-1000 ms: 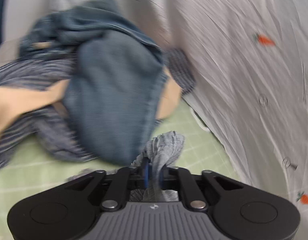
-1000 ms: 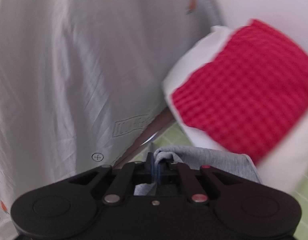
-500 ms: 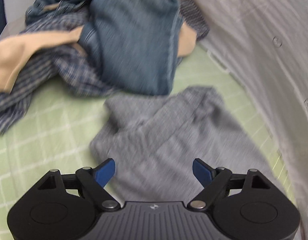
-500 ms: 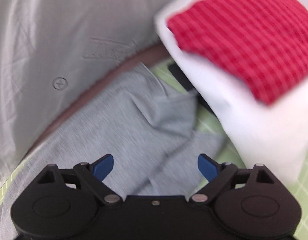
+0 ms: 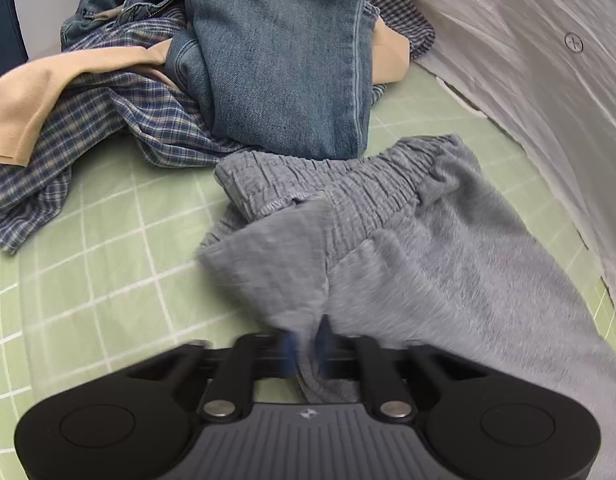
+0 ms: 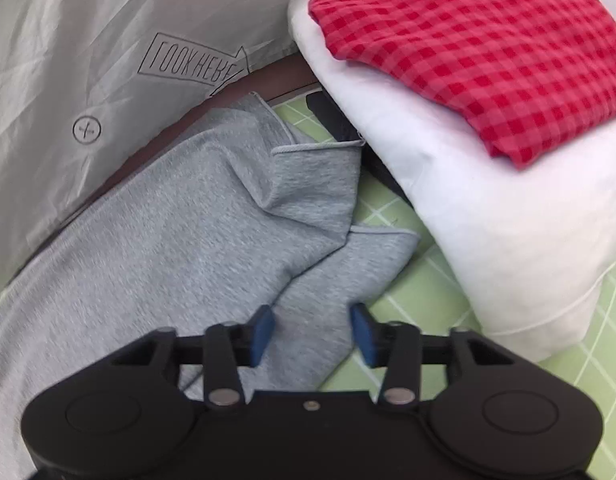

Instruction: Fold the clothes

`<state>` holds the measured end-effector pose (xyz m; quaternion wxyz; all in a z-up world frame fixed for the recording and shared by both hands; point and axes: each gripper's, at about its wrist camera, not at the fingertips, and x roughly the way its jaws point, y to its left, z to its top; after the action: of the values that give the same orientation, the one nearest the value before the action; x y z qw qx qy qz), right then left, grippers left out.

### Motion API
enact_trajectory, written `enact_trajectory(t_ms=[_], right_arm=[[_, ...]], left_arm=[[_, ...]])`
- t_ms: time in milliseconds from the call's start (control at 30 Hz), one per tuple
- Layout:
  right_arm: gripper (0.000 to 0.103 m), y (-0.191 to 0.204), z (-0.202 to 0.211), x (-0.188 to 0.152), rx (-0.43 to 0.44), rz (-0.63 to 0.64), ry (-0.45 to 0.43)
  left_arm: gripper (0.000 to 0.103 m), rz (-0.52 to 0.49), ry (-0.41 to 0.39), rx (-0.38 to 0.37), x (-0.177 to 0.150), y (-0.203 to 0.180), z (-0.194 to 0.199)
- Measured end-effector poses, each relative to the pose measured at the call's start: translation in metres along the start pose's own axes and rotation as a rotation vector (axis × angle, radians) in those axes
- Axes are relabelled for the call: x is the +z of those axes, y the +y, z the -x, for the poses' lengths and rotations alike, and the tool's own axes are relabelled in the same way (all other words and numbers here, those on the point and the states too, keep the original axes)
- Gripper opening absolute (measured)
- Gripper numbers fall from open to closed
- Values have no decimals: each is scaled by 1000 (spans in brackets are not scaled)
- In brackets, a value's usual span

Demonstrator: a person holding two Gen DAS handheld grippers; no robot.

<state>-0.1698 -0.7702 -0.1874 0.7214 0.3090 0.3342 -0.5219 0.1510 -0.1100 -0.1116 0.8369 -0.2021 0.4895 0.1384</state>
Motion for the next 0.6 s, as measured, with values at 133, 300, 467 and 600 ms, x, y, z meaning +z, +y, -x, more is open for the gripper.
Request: enact_trajectory(t_ms=[133, 300, 467, 600], right_arm=[[2, -16, 5, -9, 11, -1, -14], [1, -34, 22, -25, 20, -29, -6], [1, -44, 47, -58, 18, -16, 3], [1, -58, 74, -91, -8, -17, 0]], left_arm=[[6, 56, 4, -54, 7, 22, -1], [6, 89, -4, -52, 17, 52, 3], [6, 74, 0, -47, 25, 79, 7], [6, 52, 6, -51, 28, 98, 10]])
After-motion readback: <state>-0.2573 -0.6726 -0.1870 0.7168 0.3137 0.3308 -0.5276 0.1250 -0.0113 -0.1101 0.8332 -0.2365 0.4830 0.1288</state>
